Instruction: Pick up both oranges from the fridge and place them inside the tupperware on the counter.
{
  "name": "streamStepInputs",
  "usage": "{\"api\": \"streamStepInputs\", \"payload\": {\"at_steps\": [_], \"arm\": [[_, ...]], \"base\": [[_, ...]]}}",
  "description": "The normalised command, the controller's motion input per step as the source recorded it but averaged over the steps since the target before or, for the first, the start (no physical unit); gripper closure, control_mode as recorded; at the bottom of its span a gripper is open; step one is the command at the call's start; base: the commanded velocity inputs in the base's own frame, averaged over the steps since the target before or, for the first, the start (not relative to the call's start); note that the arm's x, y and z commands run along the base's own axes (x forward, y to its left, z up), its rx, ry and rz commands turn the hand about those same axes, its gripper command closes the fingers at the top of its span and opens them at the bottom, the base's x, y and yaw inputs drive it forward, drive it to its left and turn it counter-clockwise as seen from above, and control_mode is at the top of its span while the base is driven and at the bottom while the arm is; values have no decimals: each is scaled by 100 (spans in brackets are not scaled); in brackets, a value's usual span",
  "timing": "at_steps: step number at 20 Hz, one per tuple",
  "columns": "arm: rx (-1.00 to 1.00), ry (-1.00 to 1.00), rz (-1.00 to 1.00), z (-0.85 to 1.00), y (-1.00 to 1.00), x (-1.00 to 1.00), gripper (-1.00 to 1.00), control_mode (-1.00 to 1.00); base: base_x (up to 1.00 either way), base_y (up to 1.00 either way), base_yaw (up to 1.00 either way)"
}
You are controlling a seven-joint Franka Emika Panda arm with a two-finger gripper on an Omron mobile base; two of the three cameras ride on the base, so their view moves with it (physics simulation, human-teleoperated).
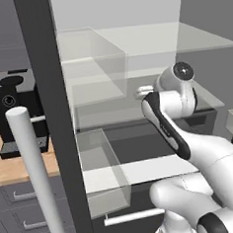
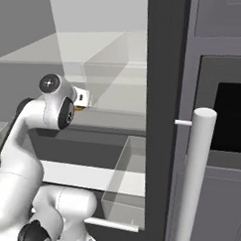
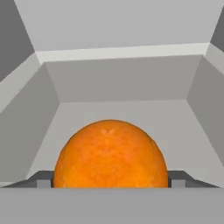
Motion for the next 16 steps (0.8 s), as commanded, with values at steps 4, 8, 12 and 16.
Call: {"api": "streamStepInputs", "payload": {"at_steps": [4, 8, 12, 16], "arm": [[0, 15, 0, 18, -4, -100, 100, -100], [0, 8, 0, 7, -1, -100, 100, -100], [0, 0, 0, 49, -10, -100, 100, -100], [0, 0, 0, 52, -10, -100, 100, -100]], "base": [[0, 0, 0], [0, 0, 0], [0, 0, 0], [0, 0, 0]]}}
